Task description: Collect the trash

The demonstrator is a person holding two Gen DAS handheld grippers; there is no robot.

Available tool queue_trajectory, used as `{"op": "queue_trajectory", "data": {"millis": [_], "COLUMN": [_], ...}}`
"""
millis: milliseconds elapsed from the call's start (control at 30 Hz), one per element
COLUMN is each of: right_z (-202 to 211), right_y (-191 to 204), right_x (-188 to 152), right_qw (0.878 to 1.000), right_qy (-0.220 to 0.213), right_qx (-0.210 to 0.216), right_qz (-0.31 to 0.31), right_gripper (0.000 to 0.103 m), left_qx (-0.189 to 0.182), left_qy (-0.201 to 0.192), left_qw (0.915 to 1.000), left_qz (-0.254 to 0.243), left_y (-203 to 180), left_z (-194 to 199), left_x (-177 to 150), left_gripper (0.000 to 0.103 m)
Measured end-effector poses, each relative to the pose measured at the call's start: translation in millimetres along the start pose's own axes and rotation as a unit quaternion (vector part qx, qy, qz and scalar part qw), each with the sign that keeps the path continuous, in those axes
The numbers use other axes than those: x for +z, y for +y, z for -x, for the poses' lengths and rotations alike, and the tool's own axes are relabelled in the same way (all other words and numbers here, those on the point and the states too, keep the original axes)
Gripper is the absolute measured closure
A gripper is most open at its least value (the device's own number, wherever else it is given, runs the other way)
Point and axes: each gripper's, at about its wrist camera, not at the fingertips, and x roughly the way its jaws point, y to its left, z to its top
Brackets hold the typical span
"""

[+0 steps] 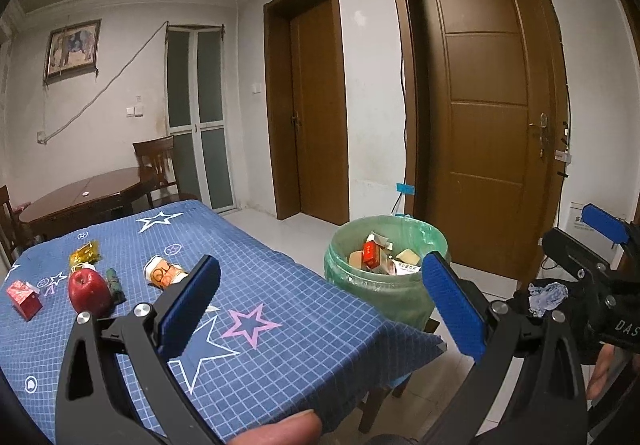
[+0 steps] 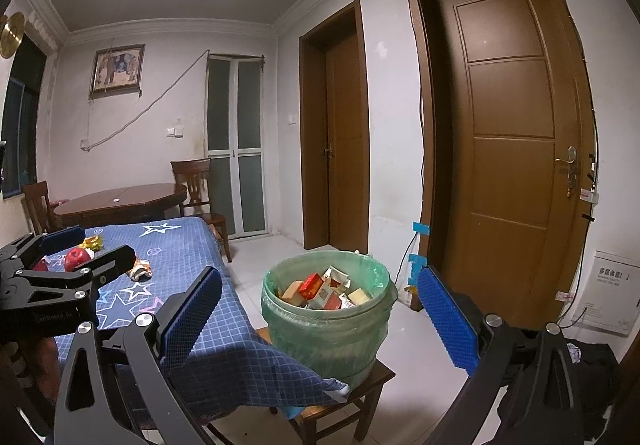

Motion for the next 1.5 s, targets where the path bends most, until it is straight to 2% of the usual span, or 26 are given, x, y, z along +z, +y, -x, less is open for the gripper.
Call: {"op": "queue_trajectory", "data": {"millis": [433,1100,1300,1500], "right_z": [-0.6,0.3,-0.6,-1.4], "right_y": [3.2,0.8,-1.1,-2.3], "right_x": [-7.4,-10.3,-9.3,-9.5], "right_qw": [1.000,1.000,1.000,1.000], "right_qy": [-0.014,-0.010,-0.008,-0.008], "right_qx": [-0.007,-0.002,-0.001,-0.001], "right_qz": [0.001,-0.008,-0.009,-0.008], "right_gripper": [0.005,0.005,0.005,0.005], "left_qx": [-0.004,-0.013,-0.033,-0.034], "left_qy": [0.006,0.015,0.023,0.024], "left_qw": [0.9999,0.9998,0.9992,0.9991], "left_qz": [0.012,0.000,0.006,-0.003], "left_y": [2.4,-1.6,-0.6,-6.7], "left_z": [1.2,-3.6,-6.5,-6.7], "left_x": [4.4,1.2,1.9,1.2], "left_gripper": [0.006,0.006,0.006,0.006]}}
